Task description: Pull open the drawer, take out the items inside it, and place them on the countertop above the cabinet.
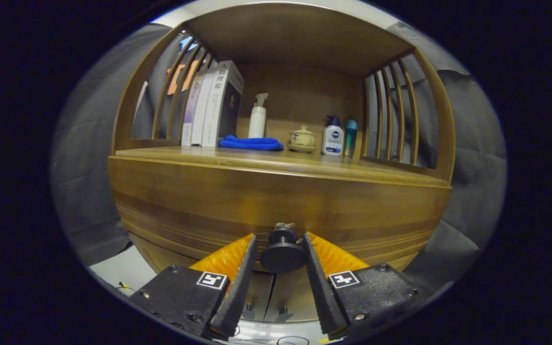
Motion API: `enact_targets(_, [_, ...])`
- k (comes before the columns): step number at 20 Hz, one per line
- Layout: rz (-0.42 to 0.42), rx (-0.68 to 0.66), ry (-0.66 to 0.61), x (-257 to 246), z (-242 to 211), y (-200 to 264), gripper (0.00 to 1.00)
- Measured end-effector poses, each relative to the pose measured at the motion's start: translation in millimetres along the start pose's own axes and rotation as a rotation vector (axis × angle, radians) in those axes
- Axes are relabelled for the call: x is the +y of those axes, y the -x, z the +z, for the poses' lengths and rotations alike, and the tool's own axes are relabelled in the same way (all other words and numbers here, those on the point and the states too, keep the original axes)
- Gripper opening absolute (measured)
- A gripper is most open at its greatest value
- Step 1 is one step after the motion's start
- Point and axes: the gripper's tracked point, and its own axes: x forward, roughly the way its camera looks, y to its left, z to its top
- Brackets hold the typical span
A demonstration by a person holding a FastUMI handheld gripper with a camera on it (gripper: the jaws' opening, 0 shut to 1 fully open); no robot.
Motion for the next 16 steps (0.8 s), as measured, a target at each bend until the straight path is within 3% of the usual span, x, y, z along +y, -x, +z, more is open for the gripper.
enact_targets(9, [-0.006,0.042,0.014,-2.1,-2.0,0.7,0.38])
enact_targets(16, [0.01,0.081,0.004,-0.6,-3.0,7.5,0.34])
